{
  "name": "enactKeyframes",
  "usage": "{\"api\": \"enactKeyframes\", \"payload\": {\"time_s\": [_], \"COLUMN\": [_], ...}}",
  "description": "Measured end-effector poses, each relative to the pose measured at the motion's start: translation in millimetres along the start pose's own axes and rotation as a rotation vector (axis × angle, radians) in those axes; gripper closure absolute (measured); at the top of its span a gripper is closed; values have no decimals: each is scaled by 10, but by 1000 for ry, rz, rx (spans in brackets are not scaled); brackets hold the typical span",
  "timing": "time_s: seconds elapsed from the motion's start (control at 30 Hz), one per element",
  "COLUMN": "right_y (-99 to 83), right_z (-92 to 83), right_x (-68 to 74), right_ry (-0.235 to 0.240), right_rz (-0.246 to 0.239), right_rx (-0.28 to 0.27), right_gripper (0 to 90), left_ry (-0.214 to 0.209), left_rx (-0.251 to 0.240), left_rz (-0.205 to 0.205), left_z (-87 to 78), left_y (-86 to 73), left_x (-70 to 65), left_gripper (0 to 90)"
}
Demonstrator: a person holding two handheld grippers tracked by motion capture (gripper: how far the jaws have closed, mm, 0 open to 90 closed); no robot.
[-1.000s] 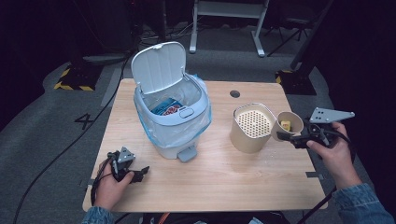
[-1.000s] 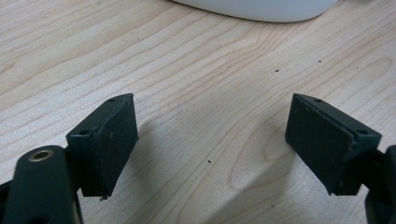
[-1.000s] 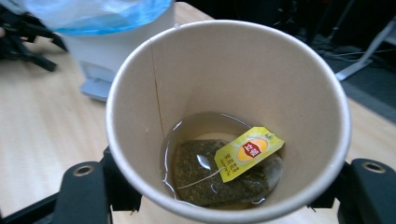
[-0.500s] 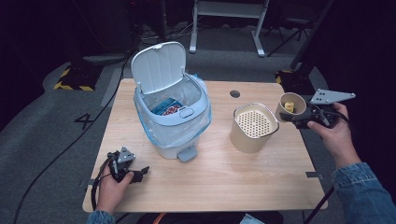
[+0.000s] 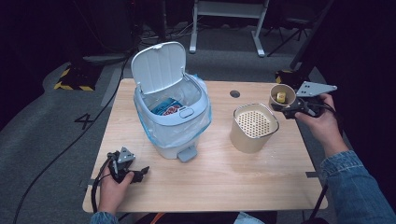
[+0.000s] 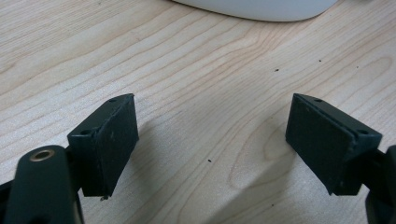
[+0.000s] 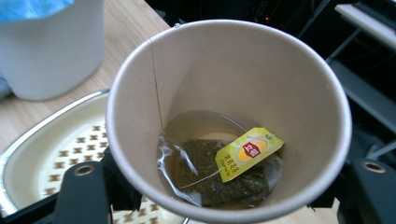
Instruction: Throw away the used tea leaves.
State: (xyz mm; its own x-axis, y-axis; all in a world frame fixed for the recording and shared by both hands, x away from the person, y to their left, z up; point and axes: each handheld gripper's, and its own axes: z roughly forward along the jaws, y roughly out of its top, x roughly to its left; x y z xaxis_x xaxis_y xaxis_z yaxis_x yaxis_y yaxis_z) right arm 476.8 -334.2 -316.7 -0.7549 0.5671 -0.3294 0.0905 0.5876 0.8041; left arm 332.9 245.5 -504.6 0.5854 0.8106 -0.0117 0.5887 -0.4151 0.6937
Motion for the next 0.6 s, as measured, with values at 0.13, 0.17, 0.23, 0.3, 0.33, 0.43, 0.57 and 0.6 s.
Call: {"api": "enactKeyframes", "payload": {"time_s": [0.13, 0.17, 0.23, 0.3, 0.33, 0.43, 0.57, 0.6], "right_y": [38, 47, 68, 85, 93, 111, 124, 125], "right_z": [95, 114, 143, 161, 172, 194, 234, 245], "right_x": [28, 40, 72, 105, 127, 209, 314, 337], "right_ry": [-33, -39, -62, -82, -95, -151, -195, -207], "right_rz": [-121, -153, -227, -296, -338, -477, -651, -680], "right_rx": [23, 27, 28, 44, 56, 110, 184, 196], "right_gripper": [317, 317, 319, 320, 320, 321, 321, 322], "left_ry": [1, 2, 2, 1, 1, 0, 0, -1], "left_rx": [1, -1, 0, -1, 0, 0, -1, -1], "left_rz": [0, 1, 2, 1, 0, 0, -3, -2], "left_z": [-1, 0, -1, 0, 0, 0, 2, 2], "left_y": [0, -1, 0, 0, 0, 0, 0, 0], "left_x": [-1, -1, -2, -2, -1, 0, 0, 0], "left_gripper": [172, 173, 173, 173, 173, 173, 172, 172]}}
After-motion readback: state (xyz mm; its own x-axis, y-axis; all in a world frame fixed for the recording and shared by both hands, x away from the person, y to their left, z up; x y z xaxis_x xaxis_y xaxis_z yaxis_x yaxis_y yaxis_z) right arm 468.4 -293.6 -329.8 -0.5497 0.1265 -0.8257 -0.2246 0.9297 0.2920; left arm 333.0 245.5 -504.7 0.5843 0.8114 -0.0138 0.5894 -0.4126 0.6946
